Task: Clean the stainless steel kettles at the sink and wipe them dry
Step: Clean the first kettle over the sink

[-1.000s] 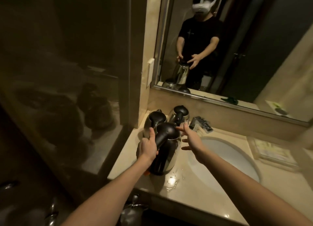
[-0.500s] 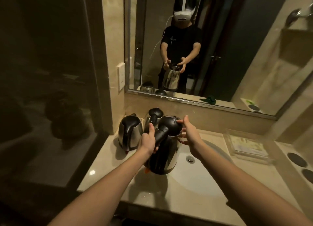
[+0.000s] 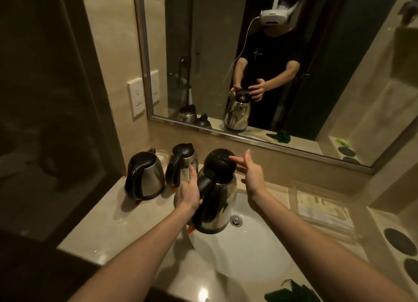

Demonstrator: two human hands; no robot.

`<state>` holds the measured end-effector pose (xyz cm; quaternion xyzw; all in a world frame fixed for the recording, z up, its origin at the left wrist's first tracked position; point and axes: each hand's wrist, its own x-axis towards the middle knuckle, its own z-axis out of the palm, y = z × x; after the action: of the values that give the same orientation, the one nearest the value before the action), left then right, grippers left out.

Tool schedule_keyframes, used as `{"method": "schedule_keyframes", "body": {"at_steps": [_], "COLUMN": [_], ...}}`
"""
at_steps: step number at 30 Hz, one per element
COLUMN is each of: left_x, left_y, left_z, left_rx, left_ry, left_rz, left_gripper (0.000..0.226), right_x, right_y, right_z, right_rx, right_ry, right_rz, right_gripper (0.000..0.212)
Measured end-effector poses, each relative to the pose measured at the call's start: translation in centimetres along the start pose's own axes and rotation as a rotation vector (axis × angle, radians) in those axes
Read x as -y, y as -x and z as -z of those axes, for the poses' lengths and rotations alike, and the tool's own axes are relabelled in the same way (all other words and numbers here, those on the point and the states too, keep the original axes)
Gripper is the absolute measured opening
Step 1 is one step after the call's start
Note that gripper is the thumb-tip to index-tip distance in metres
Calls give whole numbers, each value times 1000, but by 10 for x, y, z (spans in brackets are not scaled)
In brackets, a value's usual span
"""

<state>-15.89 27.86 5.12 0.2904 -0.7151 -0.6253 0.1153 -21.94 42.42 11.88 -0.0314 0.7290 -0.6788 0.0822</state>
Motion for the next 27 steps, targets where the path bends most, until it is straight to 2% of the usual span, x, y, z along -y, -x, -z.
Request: {"method": "schedule_keyframes", "body": {"at_steps": [4, 10, 13, 16, 20, 24, 27], "left_x": [0, 2, 7, 12, 27, 47, 62], "left_y": [-1, -7, -14, -19, -25, -27, -32], "left_z": [-13, -29, -34, -35, -34, -38, -44], "left_rx": [-34, -84, -56, -53, -16, -8, 33], "left_ry": [39, 20, 53, 60, 45, 62, 67], "left_rz": [2, 31, 68, 72, 102, 165, 198], "left_gripper": [70, 67, 72, 74, 76, 64, 75], "right_x": [5, 8, -3, -30, -74, -101, -113], "right_y": [-13, -34, -49, -63, -81, -91, -100], "right_z": [18, 26, 28, 36, 42, 33, 30], "right_rx": [60, 195, 129, -18, 66, 154, 210], "right_ry": [-313, -504, -476, -261, -51, -74, -118], "right_rz": [-116, -114, -130, -247, -422, -466, -492], "right_gripper": [68, 66, 61, 56, 65, 69, 71]}}
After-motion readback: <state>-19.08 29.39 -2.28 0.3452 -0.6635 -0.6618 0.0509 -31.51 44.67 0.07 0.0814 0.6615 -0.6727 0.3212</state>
